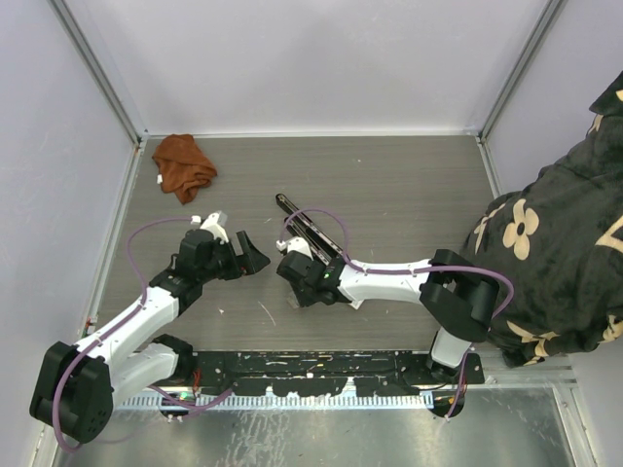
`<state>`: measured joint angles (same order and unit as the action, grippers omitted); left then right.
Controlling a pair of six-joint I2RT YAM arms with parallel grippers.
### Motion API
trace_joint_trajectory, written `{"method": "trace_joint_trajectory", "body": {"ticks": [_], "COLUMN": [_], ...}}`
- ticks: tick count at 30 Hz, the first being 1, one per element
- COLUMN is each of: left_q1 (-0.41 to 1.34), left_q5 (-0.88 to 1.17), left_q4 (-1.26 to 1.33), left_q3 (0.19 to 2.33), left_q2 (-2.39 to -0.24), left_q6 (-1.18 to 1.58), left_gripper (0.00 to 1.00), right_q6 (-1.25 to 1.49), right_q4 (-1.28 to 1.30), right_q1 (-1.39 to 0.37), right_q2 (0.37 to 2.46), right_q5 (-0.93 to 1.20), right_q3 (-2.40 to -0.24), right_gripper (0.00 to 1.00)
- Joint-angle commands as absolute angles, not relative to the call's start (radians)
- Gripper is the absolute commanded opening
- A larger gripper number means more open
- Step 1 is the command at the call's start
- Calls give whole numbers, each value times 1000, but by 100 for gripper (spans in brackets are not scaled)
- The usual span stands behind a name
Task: Load the staples into the stapler
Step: Pick up the staple from the staple box.
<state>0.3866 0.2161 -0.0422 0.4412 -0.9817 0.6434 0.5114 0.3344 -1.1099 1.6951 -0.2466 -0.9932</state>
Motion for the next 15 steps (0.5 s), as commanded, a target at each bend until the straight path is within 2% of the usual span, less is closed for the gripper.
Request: {"method": "trace_joint_trajectory", "body": {"ticks": [1, 9, 15], "left_q1": [377, 376, 375], "left_q5": [237, 243, 245], "left_q4": [3, 6, 10], "left_q3": [442, 442, 439], "left_q2": [-965, -965, -962], "left_q6": [649, 653, 658], "left_gripper": [87, 87, 87], "right_q6": [537, 559, 559], "right_q4": [366, 386, 406], "right_q1": [-1114, -1114, -1114], "right_q2": [1682, 1671, 1653], "right_q5": [-310, -356, -391], "right_q3": [-1024, -1025, -1027], "right_gripper": [22, 16, 16]}}
